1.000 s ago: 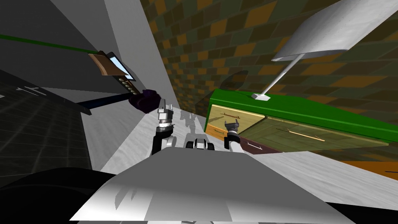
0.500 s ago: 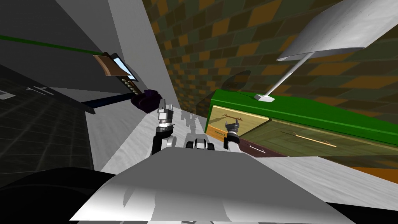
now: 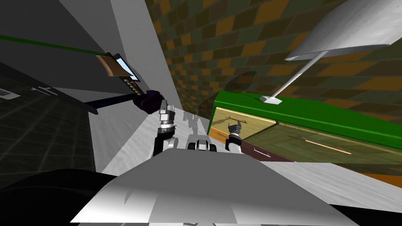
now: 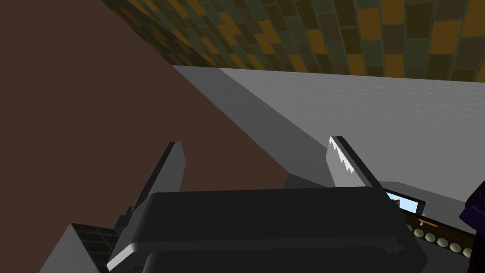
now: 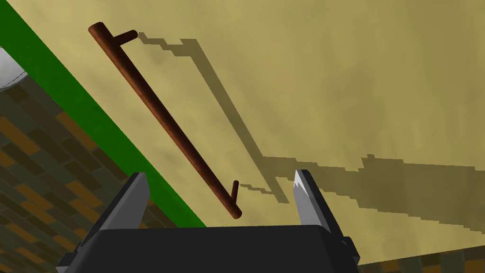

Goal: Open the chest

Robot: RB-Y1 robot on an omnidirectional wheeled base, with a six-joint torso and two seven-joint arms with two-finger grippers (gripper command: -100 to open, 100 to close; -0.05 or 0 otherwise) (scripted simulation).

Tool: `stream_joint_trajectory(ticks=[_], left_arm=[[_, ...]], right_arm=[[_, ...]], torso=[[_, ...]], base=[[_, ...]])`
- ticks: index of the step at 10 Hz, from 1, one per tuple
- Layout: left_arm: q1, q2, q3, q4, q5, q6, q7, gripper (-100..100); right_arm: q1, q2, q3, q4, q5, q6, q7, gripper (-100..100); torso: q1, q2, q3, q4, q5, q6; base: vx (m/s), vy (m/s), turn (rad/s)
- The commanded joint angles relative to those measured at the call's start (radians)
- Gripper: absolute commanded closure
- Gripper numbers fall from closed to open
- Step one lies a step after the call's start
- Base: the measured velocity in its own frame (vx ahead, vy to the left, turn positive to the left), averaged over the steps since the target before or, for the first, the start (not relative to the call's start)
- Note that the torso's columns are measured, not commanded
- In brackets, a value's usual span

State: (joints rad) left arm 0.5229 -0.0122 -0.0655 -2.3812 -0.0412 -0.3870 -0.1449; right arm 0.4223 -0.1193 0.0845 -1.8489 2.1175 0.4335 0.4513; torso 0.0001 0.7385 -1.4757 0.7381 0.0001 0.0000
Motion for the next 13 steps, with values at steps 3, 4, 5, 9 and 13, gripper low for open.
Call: stream_joint_trajectory(ticks=[3, 4, 5, 9, 13], left_arm=[[0.000, 0.000, 0.000, 0.000, 0.000, 0.000, 0.000, 0], [0.000, 0.000, 0.000, 0.000, 0.000, 0.000, 0.000, 0], [0.000, 0.000, 0.000, 0.000, 0.000, 0.000, 0.000, 0], [0.000, 0.000, 0.000, 0.000, 0.000, 0.000, 0.000, 0], [0.000, 0.000, 0.000, 0.000, 0.000, 0.000, 0.000, 0]], right_arm=[[-0.005, 0.031, 0.001, 0.036, 0.125, 0.049, 0.017, -100], [-0.006, 0.044, 0.001, 0.042, 0.152, 0.060, 0.021, -100], [-0.007, 0.057, 0.001, 0.046, 0.172, 0.068, 0.024, -100], [-0.003, 0.072, -0.010, 0.012, 0.171, 0.031, 0.040, -100], [-0.001, 0.071, -0.005, 0.011, 0.177, 0.044, 0.038, 100]], torso=[[0.000, -0.001, -0.001, 0.000, 0.000, 0.000], [0.000, 0.000, 0.000, 0.000, 0.000, 0.000], [0.000, 0.000, 0.000, 0.000, 0.000, 0.000], [-0.001, -0.002, -0.001, 0.000, 0.000, 0.000], [-0.002, -0.002, 0.001, -0.005, -0.005, -0.002]], base=[[0.037, 0.007, 0.027], [0.034, 0.003, 0.032], [0.036, 0.000, 0.026], [0.051, -0.011, -0.020], [-0.037, 0.006, 0.003]])
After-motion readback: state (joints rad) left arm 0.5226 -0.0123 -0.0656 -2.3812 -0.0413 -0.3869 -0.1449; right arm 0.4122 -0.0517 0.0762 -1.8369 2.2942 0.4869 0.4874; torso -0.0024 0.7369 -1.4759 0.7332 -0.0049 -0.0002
